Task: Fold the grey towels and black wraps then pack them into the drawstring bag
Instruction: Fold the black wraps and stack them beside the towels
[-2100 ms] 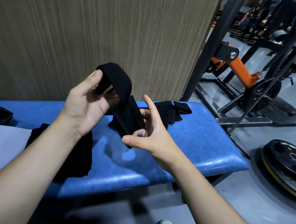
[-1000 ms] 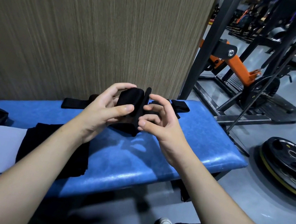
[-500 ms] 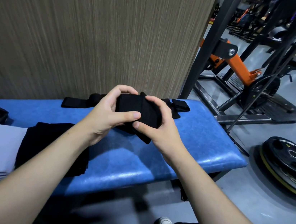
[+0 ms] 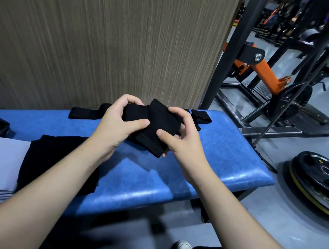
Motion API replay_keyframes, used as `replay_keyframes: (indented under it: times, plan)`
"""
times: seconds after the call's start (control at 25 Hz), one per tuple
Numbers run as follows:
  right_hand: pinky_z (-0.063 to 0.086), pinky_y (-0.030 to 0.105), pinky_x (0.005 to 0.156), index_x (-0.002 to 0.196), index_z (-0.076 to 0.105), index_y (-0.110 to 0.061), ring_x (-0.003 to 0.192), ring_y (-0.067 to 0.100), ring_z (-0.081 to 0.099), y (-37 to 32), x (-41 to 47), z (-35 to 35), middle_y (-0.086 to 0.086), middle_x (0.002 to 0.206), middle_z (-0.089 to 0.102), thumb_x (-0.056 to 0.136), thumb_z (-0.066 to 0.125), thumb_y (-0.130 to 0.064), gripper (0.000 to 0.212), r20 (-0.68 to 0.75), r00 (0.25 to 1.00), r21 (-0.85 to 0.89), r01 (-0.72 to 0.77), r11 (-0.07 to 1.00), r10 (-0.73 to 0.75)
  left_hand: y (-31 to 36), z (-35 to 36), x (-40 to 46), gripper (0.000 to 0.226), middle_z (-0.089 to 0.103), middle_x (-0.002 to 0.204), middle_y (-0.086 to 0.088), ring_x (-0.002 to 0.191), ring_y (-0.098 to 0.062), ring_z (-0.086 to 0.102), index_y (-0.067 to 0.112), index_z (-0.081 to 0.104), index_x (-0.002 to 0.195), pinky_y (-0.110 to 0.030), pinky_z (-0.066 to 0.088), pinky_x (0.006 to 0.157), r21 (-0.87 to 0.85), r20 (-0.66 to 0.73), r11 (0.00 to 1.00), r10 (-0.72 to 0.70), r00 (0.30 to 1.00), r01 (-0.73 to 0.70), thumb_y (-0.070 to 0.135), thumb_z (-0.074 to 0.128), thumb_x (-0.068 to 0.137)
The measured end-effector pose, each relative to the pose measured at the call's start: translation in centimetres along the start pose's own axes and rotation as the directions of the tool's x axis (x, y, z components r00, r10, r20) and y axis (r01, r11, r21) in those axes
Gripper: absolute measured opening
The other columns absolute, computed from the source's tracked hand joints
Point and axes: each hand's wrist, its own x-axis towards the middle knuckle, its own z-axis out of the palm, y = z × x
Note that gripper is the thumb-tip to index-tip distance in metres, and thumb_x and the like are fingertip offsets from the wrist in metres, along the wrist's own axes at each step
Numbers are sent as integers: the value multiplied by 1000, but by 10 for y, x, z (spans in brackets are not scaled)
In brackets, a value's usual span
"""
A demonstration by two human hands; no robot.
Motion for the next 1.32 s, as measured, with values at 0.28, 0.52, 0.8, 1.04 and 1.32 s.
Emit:
replay_keyframes:
  times: [0.28,0.52,0.8,1.04,1.32]
  plan:
    - [50,47,98,111,64,-19,110,14,62,5,1,1,-8,112,67,81,66,1,36,-36,984,-291,154,944,-172,-7,9,-1,26,66,93,7,82,-6,59,20,62,96,-29,50,74,191,-45,981,-14,999,22,4,75,80]
    - [44,33,108,133,52,-17,124,8,54,-1,-3,6,-9,128,58,79,67,5,60,32,964,-392,254,884,-263,-9,17,-5,24,65,94,-3,79,-15,64,13,63,96,-32,58,71,88,-53,992,-83,995,88,-1,75,80]
    - [54,27,68,146,35,-40,63,24,55,1,-2,3,6,107,55,83,76,-9,81,-6,985,-336,159,928,-171,-6,22,-9,27,67,102,4,98,-12,63,17,62,121,-36,53,91,59,54,994,-94,994,90,12,60,94]
    - [56,33,68,126,53,-25,69,24,63,9,3,-3,11,120,54,83,68,-1,51,53,994,-314,107,943,-95,-6,24,-13,62,72,111,-8,94,-16,67,33,37,146,-33,54,87,88,117,996,-40,992,30,1,56,96]
    - [43,11,79,116,64,-28,71,6,48,7,8,-25,4,116,49,84,74,-7,39,43,997,-449,76,890,-63,-8,12,-8,49,66,115,6,88,-20,57,33,61,120,-39,51,88,229,107,972,35,994,-59,-6,50,94]
